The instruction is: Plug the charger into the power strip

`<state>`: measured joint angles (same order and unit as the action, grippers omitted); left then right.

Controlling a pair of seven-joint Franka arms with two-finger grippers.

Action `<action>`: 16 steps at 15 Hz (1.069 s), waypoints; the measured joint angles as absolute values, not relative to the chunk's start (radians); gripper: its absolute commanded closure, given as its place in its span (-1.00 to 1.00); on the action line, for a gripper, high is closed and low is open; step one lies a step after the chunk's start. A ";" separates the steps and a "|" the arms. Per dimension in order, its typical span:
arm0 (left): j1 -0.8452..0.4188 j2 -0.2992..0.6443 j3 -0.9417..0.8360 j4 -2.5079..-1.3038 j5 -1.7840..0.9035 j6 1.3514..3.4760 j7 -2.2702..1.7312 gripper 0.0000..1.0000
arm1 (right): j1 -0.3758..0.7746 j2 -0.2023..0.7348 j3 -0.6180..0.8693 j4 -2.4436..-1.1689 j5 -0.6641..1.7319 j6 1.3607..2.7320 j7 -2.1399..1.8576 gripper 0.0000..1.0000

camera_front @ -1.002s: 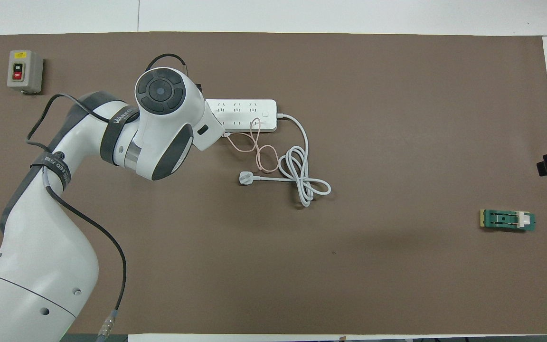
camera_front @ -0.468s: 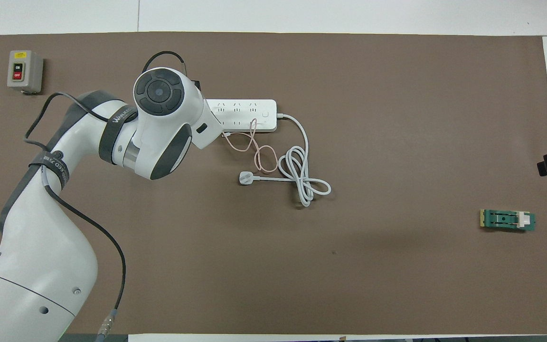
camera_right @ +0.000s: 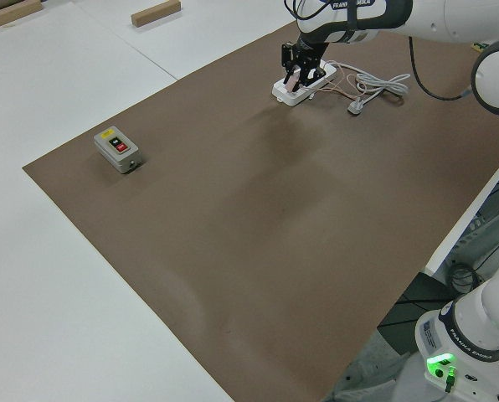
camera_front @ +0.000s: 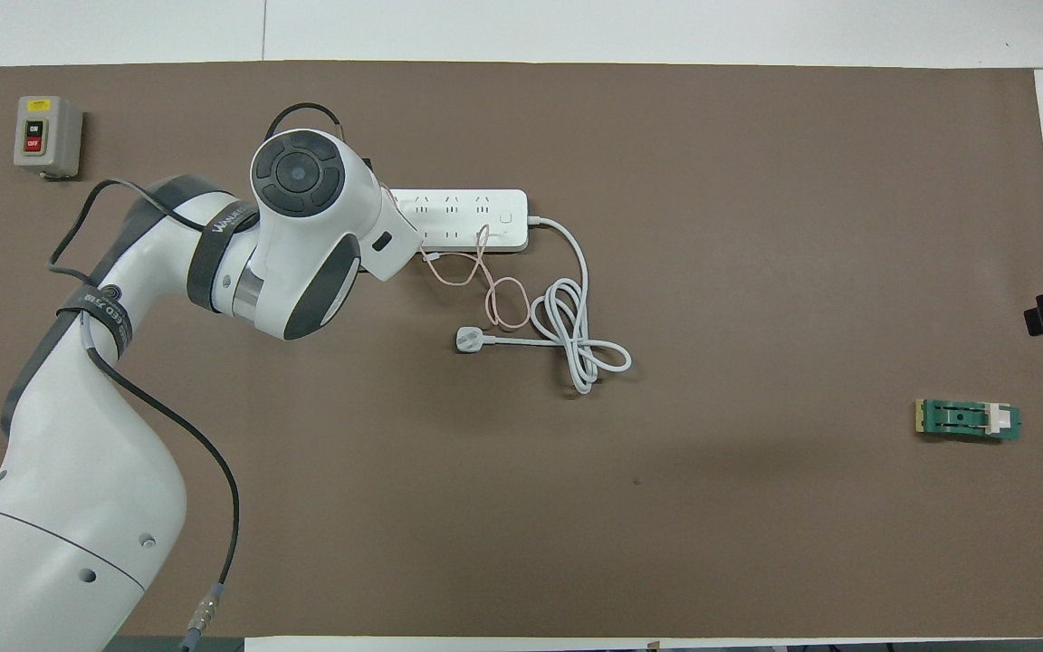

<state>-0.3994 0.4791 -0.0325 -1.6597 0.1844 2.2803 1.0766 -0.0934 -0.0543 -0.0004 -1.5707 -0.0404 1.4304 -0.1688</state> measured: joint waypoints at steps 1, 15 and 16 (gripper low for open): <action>-0.399 0.479 -0.033 -1.660 0.184 2.280 1.065 1.00 | -0.093 -0.054 0.000 -1.571 -0.040 1.430 -0.169 -1.00; -0.400 0.478 -0.036 -1.661 0.158 2.280 1.053 1.00 | -0.093 -0.054 0.000 -1.571 -0.040 1.430 -0.169 -1.00; -0.400 0.477 -0.037 -1.662 0.158 2.280 1.053 1.00 | -0.093 -0.054 0.000 -1.571 -0.040 1.430 -0.169 -1.00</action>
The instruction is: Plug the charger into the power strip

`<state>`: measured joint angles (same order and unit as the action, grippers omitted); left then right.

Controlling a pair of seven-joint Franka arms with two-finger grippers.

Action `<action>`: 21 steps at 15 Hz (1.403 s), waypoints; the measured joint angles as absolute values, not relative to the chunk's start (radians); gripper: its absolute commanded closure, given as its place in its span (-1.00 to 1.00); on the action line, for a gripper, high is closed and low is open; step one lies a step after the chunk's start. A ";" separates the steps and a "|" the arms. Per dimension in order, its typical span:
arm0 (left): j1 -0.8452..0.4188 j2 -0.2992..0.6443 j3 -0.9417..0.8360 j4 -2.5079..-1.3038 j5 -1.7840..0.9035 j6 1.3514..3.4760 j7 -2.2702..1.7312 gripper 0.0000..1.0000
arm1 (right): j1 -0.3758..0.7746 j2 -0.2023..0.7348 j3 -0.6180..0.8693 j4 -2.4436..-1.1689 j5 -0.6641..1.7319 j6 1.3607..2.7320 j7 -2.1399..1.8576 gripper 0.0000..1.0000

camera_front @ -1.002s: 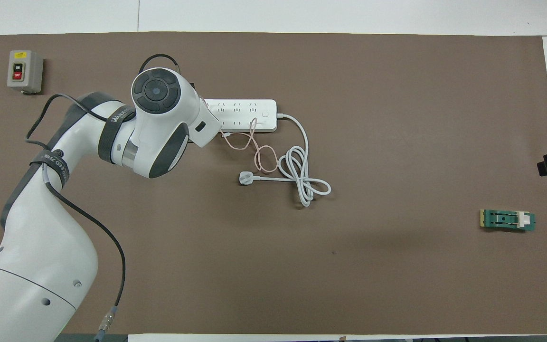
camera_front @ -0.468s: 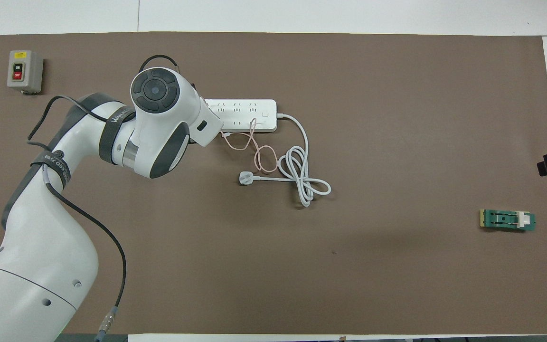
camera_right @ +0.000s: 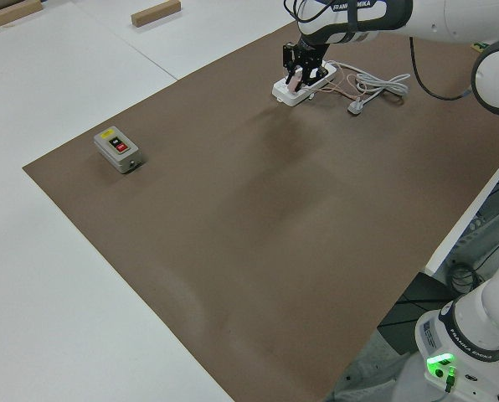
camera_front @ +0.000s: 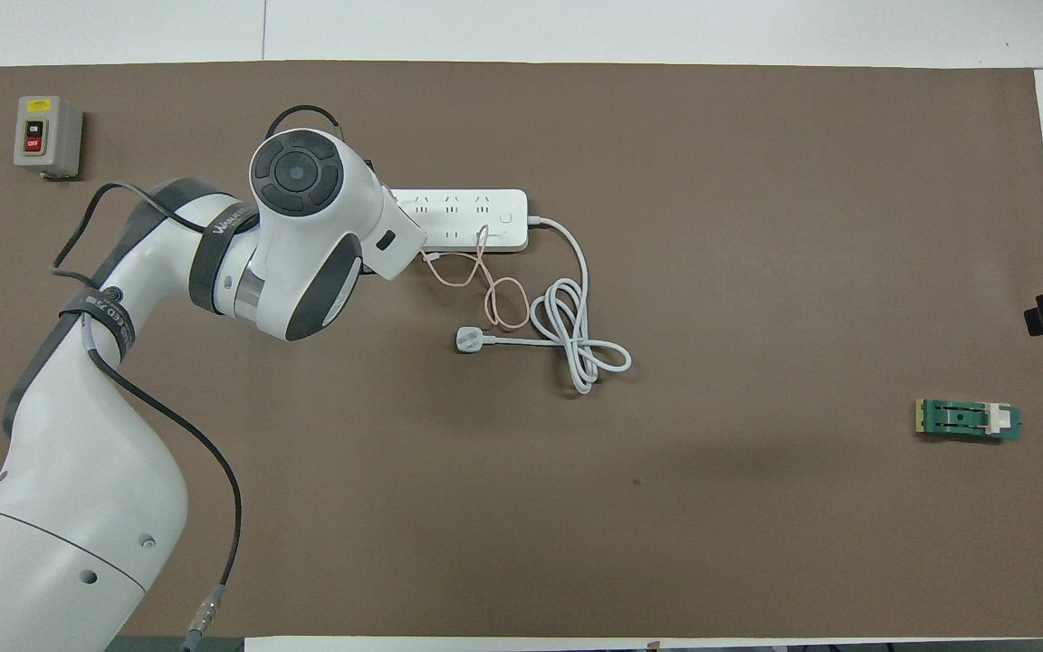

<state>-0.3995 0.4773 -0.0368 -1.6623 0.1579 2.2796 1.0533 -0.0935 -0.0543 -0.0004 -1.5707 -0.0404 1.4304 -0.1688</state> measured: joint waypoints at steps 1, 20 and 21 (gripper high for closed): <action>-0.400 0.476 -0.037 -1.665 0.158 2.279 1.053 1.00 | -0.093 -0.054 0.000 -1.571 -0.040 1.430 -0.169 -1.00; -0.399 0.471 -0.033 -1.683 0.096 2.282 1.083 1.00 | -0.094 -0.054 -0.001 -1.571 -0.040 1.430 -0.169 -1.00; -0.397 0.471 -0.026 -1.682 0.054 2.282 1.104 1.00 | -0.094 -0.054 -0.001 -1.571 -0.040 1.430 -0.169 -1.00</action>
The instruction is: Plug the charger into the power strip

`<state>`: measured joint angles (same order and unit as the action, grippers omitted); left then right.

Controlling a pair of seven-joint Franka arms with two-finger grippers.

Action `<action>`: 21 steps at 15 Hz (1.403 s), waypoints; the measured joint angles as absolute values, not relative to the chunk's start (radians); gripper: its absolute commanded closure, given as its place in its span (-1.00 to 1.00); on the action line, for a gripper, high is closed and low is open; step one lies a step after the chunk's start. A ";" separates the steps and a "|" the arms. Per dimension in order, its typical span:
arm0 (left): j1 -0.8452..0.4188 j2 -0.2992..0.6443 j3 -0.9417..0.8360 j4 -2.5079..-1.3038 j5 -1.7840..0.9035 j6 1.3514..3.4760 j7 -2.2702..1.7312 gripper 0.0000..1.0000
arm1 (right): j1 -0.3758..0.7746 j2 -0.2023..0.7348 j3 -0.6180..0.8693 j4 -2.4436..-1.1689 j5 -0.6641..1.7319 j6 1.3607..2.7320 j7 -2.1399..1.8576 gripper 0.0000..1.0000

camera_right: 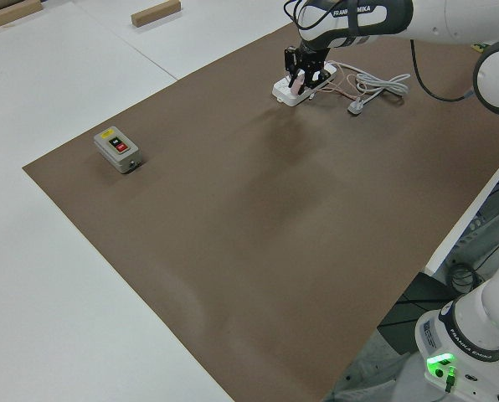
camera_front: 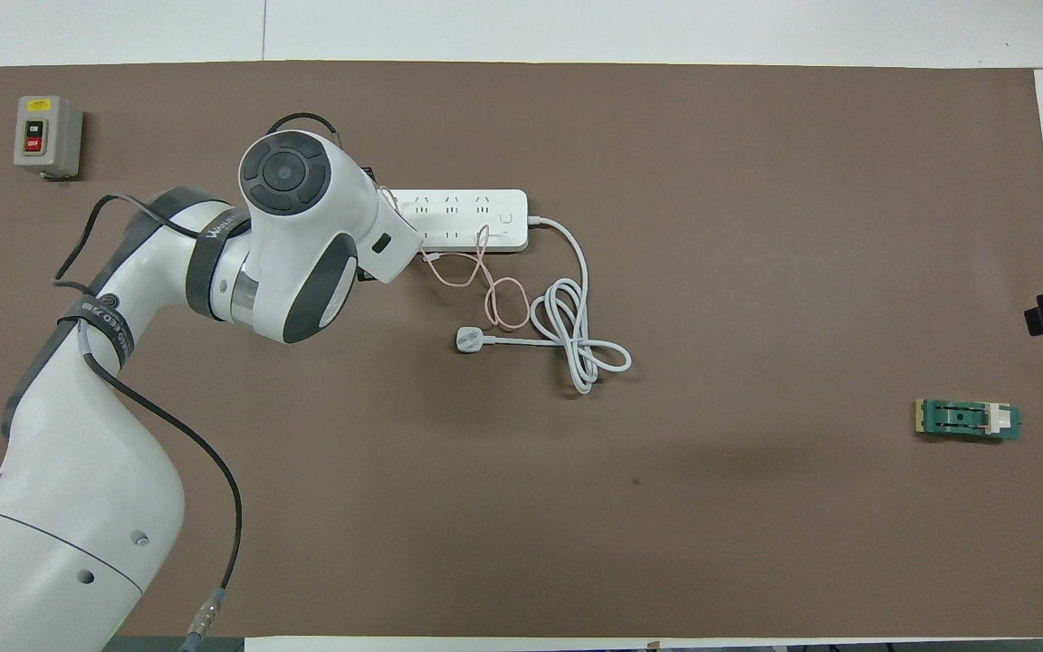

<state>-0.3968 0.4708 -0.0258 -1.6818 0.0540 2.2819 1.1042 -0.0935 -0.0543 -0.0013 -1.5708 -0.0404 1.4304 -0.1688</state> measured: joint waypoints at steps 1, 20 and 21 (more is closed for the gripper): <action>-0.392 0.471 -0.018 -1.682 0.004 2.282 1.131 1.00 | -0.094 -0.054 -0.001 -1.571 -0.040 1.430 -0.169 -1.00; -0.394 0.484 -0.018 -1.657 0.002 2.248 1.174 1.00 | -0.094 -0.054 -0.001 -1.571 -0.040 1.430 -0.169 -1.00; -0.394 0.487 -0.017 -1.656 -0.001 2.248 1.174 1.00 | -0.094 -0.054 -0.001 -1.571 -0.040 1.430 -0.169 -1.00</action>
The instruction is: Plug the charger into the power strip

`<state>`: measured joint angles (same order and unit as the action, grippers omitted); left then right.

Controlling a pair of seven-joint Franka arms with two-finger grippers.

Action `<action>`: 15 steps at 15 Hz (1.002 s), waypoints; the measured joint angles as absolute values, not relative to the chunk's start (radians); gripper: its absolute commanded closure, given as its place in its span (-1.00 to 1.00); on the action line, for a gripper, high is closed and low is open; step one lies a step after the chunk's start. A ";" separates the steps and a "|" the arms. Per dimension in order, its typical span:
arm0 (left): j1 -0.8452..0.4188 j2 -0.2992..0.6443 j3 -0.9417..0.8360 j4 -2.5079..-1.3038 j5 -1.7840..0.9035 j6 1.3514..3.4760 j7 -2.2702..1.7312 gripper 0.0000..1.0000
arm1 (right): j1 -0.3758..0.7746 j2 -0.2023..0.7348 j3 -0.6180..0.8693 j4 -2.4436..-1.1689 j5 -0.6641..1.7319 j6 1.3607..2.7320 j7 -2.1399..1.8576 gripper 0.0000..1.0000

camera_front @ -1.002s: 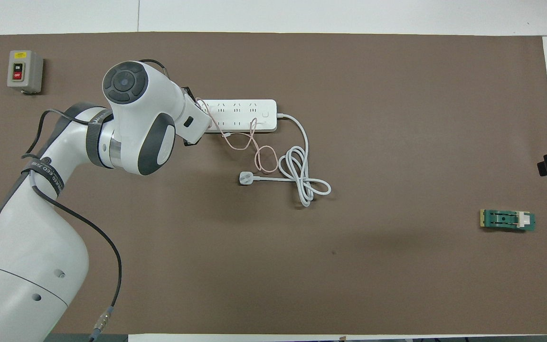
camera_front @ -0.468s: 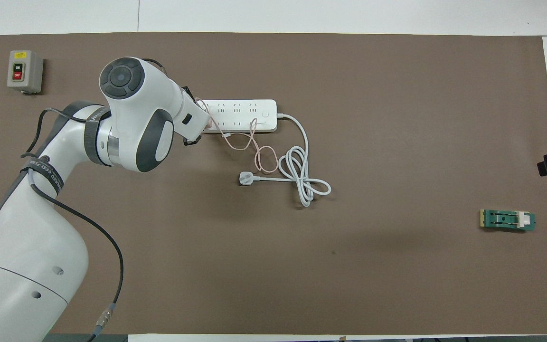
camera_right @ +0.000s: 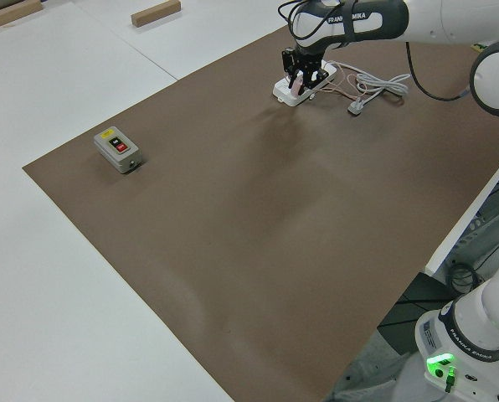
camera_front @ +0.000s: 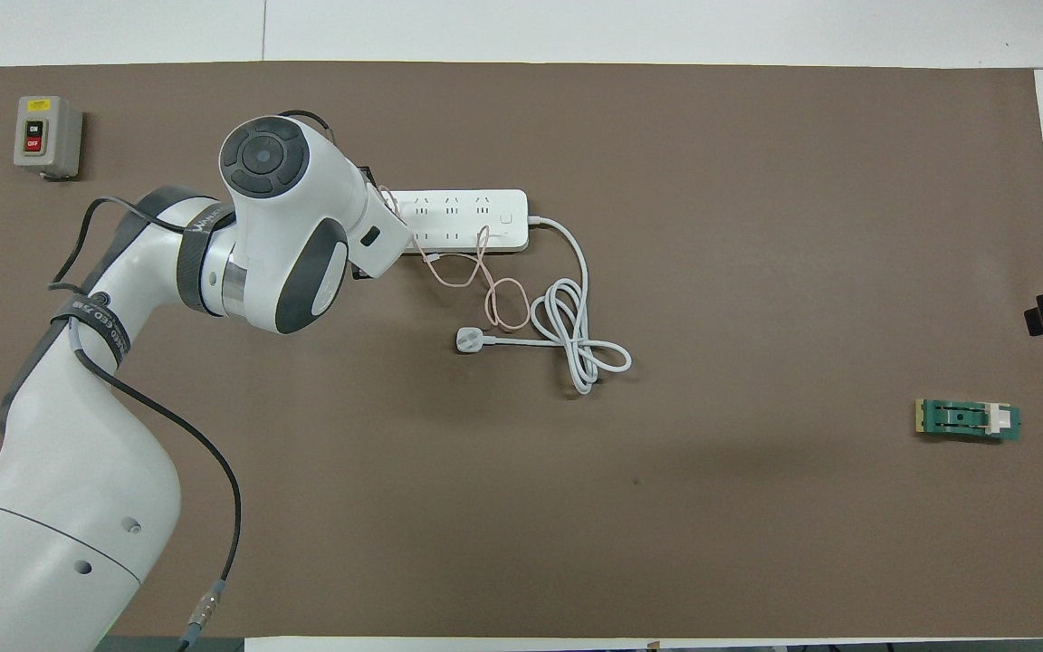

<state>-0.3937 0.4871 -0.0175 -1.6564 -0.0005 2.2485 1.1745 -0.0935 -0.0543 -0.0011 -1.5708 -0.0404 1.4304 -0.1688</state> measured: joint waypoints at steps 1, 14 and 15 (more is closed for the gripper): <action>-0.394 0.491 -0.015 -1.654 -0.011 2.246 1.174 1.00 | -0.094 -0.054 -0.001 -1.571 -0.040 1.430 -0.169 -1.00; -0.395 0.510 -0.016 -1.618 -0.002 2.205 1.146 1.00 | -0.094 -0.054 -0.001 -1.571 -0.040 1.430 -0.169 -1.00; -0.397 0.510 -0.016 -1.618 0.003 2.205 1.146 1.00 | -0.094 -0.054 -0.001 -1.571 -0.040 1.430 -0.169 -1.00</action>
<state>-0.3968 0.5102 -0.0157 -1.6185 0.0027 2.2049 1.1460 -0.0935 -0.0543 -0.0012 -1.5708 -0.0404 1.4304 -0.1688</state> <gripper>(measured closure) 0.982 0.000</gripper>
